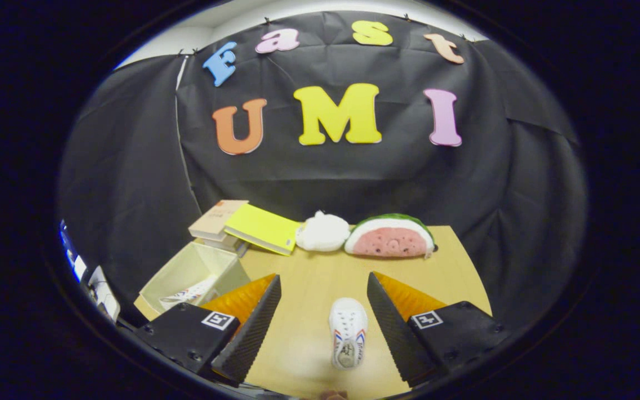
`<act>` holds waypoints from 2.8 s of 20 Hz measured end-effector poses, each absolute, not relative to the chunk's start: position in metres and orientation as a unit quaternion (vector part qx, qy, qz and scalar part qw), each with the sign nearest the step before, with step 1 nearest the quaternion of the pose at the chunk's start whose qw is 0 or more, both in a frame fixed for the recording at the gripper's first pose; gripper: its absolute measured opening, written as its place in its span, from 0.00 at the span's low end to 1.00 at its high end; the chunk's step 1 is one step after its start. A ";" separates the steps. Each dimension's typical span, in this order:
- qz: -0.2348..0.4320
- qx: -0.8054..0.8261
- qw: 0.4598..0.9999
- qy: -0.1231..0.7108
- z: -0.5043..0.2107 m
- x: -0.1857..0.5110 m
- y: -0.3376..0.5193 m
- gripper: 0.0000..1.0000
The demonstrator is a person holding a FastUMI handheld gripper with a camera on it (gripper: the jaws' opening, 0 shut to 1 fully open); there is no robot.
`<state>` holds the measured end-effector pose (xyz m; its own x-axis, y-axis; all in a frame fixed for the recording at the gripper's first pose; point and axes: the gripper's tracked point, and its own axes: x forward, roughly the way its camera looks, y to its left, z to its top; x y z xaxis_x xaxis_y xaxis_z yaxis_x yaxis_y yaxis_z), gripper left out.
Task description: Open the storage box then place both shoes into the box .Put the left shoe in first, then the right shoe, with the right side of both shoes facing outward in a uniform manner.
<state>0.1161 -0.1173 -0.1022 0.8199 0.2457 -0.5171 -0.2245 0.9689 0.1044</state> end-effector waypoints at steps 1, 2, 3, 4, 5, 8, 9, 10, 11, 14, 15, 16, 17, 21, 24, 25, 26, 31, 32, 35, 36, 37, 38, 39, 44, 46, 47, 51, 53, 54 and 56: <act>0.120 0.016 0.949 0.292 -0.120 0.119 -0.124 1.00; 0.117 0.008 0.942 0.313 -0.138 0.119 -0.130 1.00; 0.113 -0.001 0.935 0.336 -0.161 0.118 -0.137 1.00; 0.110 -0.014 0.927 0.359 -0.182 0.117 -0.143 1.00; 0.108 -0.026 0.916 0.384 -0.204 0.118 -0.148 1.00; 0.112 -0.046 0.885 0.449 -0.257 0.119 -0.155 1.00; 0.111 -0.050 0.876 0.467 -0.271 0.119 -0.159 1.00; 0.111 -0.059 0.864 0.487 -0.284 0.118 -0.161 1.00; 0.119 -0.065 0.851 0.507 -0.298 0.118 -0.161 1.00; 0.119 -0.067 0.832 0.538 -0.324 0.127 -0.162 1.00; 0.110 -0.072 0.823 0.553 -0.333 0.132 -0.168 1.00; 0.102 -0.073 0.812 0.570 -0.340 0.136 -0.173 0.96; 0.106 -0.065 0.799 0.588 -0.348 0.139 -0.169 0.92; 0.153 -0.025 0.767 0.622 -0.349 0.140 -0.148 0.49; 0.143 -0.010 0.771 0.620 -0.347 0.140 -0.151 0.22; 0.140 0.011 0.774 0.617 -0.344 0.142 -0.152 0.17; 0.137 0.030 0.772 0.620 -0.342 0.142 -0.153 0.06; 0.138 0.095 0.770 0.615 -0.308 0.134 -0.148 0.06; 0.137 0.098 0.778 0.605 -0.296 0.135 -0.148 0.06; 0.130 0.084 0.814 0.560 -0.257 0.133 -0.141 0.06; 0.126 0.083 0.826 0.543 -0.244 0.134 -0.138 0.06; 0.122 0.084 0.836 0.528 -0.232 0.134 -0.135 0.06; 0.118 0.088 0.845 0.513 -0.220 0.132 -0.132 0.06; 0.114 0.093 0.854 0.499 -0.208 0.130 -0.126 0.06; 0.095 0.115 0.888 0.434 -0.159 0.114 -0.088 0.06; 0.093 0.119 0.898 0.414 -0.144 0.108 -0.066 0.06; 0.095 0.117 0.901 0.406 -0.137 0.104 -0.052 0.06; 0.104 0.109 0.910 0.386 -0.120 0.091 0.003 0.06; 0.110 0.111 0.909 0.386 -0.118 0.084 0.033 0.06; 0.115 0.112 0.907 0.388 -0.118 0.080 0.049 0.06; 0.128 0.110 0.902 0.396 -0.120 0.073 0.083 0.06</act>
<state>0.0730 0.0825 -0.1198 0.6532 0.3177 -0.6873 -0.1429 0.9431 0.3002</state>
